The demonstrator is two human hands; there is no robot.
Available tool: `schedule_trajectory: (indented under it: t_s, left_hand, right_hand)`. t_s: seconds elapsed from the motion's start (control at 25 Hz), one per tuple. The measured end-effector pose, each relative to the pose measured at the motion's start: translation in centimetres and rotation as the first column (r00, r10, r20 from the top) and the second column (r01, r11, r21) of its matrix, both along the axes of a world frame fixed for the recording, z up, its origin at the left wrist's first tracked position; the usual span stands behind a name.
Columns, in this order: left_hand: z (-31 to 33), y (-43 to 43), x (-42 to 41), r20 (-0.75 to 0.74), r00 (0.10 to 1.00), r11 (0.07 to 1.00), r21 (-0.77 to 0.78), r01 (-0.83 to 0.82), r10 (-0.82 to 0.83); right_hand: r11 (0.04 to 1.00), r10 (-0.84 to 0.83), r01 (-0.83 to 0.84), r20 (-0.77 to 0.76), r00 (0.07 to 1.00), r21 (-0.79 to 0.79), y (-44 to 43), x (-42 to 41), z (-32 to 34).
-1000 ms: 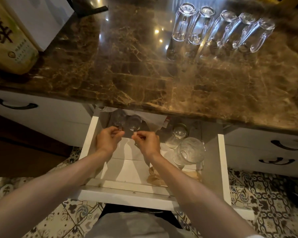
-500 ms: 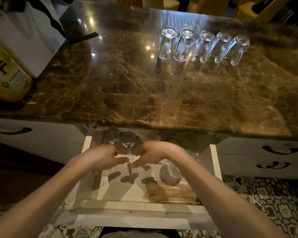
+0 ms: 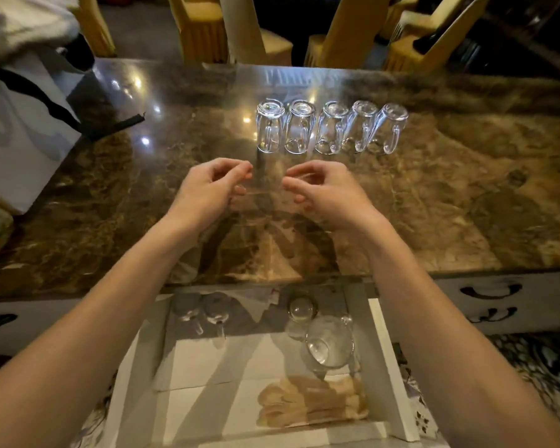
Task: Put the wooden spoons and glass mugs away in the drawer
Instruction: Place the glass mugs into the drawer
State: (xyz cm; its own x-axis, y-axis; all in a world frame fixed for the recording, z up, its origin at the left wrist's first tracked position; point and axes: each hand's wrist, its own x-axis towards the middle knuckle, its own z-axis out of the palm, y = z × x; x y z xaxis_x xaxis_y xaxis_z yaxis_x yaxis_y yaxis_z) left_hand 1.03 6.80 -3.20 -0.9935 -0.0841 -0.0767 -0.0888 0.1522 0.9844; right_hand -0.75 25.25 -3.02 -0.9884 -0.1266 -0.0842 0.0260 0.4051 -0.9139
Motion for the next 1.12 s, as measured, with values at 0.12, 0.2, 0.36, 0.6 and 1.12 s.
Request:
schedule_trajectory:
  t_s: [0.12,0.2,0.36,0.6,1.12]
  left_hand:
    - [-0.8,0.8,-3.7,-0.039,0.996,0.997,-0.014,-0.076,0.075]
    - [-1.7,0.9,-5.7,-0.029,0.996,0.995,-0.045,-0.088,0.086]
    - [-3.1,1.6,-8.5,-0.012,0.995,0.994,-0.054,-0.100,0.100]
    - [-3.7,2.9,-11.0,-0.041,0.997,0.987,-0.138,-0.077,0.072]
    - [-4.1,2.9,-13.5,-0.170,0.985,0.959,-0.272,-0.077,0.031]
  right_hand:
    - [0.968,-0.241,0.232,-0.089,0.967,-0.094,-0.2,-3.1,-0.3]
    - [0.942,-0.331,0.321,-0.119,0.936,-0.093,-0.3,-4.8,-0.8]
    - [0.916,-0.402,0.400,-0.146,0.904,-0.044,-0.7,-7.3,-1.7]
    - [0.892,-0.425,0.444,-0.181,0.887,0.085,-0.8,-9.6,-2.9]
    - [0.922,-0.361,0.375,-0.141,0.922,0.092,-1.0,-11.6,-2.6]
